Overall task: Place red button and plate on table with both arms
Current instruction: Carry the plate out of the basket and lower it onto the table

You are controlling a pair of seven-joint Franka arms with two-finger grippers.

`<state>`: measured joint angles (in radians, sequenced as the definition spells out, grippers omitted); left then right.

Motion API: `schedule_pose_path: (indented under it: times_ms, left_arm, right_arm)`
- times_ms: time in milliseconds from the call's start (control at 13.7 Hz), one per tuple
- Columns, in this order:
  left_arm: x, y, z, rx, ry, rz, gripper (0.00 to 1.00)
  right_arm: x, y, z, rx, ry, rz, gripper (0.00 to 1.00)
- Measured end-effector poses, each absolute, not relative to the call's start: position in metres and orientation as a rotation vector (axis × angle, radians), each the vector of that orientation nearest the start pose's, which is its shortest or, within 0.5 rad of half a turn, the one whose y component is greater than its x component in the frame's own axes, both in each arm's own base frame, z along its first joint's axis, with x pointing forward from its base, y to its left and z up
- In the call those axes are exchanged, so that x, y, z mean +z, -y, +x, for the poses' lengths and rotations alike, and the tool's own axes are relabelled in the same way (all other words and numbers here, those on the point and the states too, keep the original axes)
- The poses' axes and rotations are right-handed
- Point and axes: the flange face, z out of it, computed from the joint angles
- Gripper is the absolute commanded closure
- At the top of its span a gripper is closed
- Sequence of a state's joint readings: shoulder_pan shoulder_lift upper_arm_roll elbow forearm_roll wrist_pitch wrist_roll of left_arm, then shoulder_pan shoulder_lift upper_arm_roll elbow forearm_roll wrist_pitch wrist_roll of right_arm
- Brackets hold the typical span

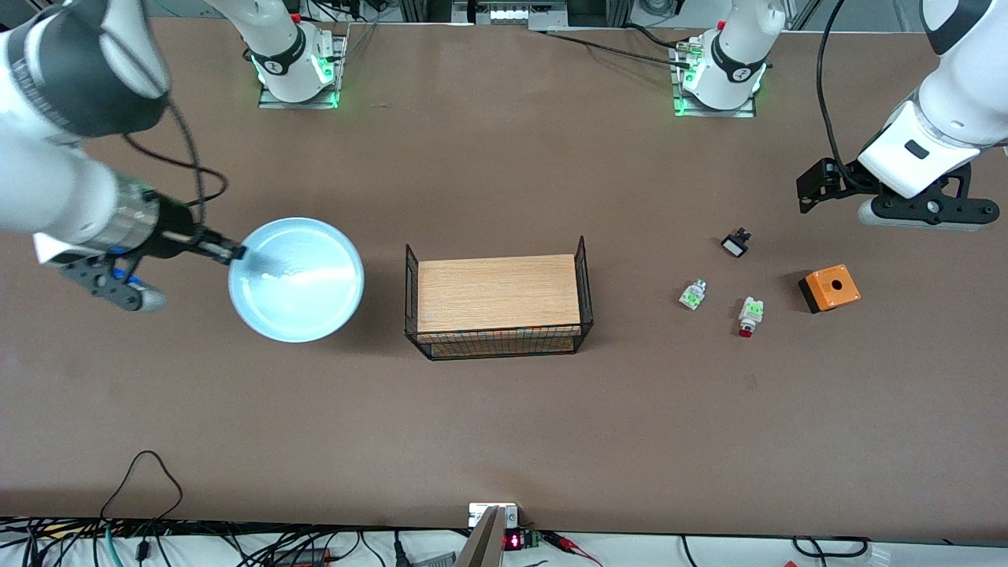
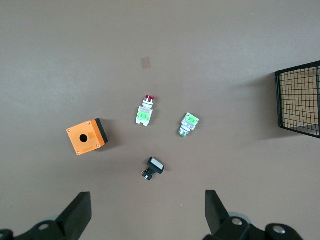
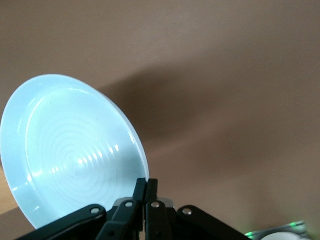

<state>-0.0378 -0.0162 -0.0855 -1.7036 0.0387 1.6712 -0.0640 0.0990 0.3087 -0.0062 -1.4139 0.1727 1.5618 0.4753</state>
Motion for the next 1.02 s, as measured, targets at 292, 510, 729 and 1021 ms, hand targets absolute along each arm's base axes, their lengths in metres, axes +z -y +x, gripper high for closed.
schedule_pose_path:
  times_ms: [292, 510, 729, 1021]
  left_arm:
    - [0.579, 0.065, 0.551, 0.019, -0.098, -3.099, 0.00]
    - [0.579, 0.065, 0.551, 0.020, -0.098, -3.099, 0.00]
    - [0.579, 0.065, 0.551, 0.021, -0.098, -3.099, 0.00]
    - [0.579, 0.063, 0.551, 0.022, -0.096, -3.099, 0.00]
  right_arm:
    - [0.442, 0.024, 0.623, 0.376, -0.350, -3.020, 1.00]
    - [0.381, 0.036, 0.607, 0.366, -0.202, -3.041, 1.00]
    - [0.313, 0.043, 0.576, 0.316, -0.068, -3.049, 1.00]
    - [0.242, 0.068, 0.529, 0.217, 0.039, -3.062, 1.00]
